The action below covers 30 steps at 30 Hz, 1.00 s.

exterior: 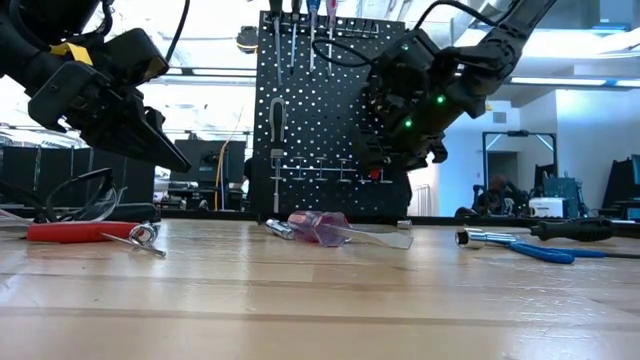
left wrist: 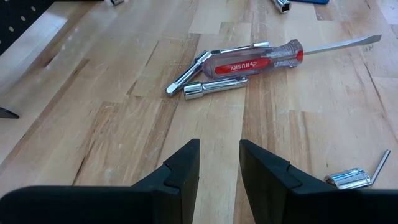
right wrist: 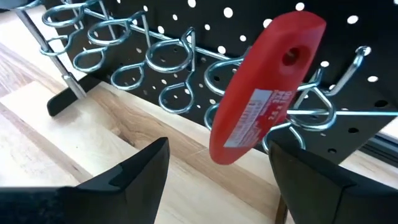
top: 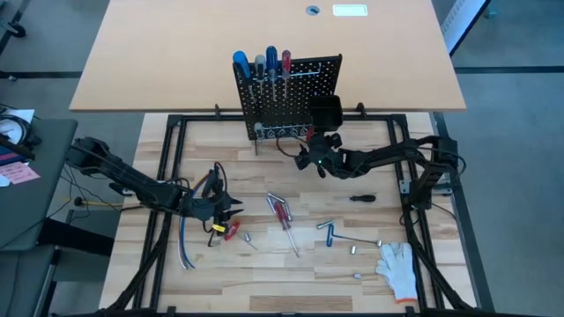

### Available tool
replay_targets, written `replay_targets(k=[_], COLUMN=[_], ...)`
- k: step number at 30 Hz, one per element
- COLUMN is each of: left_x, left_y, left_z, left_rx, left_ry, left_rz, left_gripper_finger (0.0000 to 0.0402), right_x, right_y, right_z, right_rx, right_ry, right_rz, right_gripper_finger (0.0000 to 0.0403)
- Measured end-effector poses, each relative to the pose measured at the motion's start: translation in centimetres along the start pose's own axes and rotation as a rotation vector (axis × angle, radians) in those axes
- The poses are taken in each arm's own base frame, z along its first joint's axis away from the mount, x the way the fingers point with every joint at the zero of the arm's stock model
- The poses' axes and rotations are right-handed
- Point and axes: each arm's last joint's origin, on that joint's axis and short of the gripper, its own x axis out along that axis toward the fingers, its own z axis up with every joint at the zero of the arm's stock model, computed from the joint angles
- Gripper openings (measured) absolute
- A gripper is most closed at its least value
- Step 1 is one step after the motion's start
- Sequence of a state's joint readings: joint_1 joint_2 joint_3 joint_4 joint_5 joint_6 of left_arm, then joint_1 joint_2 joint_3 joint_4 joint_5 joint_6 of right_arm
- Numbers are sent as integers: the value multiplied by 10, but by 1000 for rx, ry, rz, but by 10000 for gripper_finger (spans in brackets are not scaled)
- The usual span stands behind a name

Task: Hang tools onto peg board
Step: Hang the allen wrench on the pegboard

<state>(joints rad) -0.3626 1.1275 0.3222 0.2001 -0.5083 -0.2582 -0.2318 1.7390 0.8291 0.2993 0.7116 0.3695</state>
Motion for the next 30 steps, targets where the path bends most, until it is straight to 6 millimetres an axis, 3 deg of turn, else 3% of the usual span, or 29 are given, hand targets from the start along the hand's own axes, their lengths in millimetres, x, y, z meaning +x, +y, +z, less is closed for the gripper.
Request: replay_targets(k=[5, 16, 30], left_x=[0, 0, 0], left_y=[0, 0, 0], left_z=[0, 0, 0], left_rx=[0, 0, 0], left_ry=[0, 0, 0], left_rz=[0, 0, 0], left_gripper_finger=[107, 107, 107], right_x=[3, 0, -16], right_y=[-2, 2, 4], right_z=[5, 7, 25], right_rx=[29, 21, 14], right_ry=[-28, -52, -38], right_rz=[8, 28, 280], right_gripper_finger=[244, 98, 122])
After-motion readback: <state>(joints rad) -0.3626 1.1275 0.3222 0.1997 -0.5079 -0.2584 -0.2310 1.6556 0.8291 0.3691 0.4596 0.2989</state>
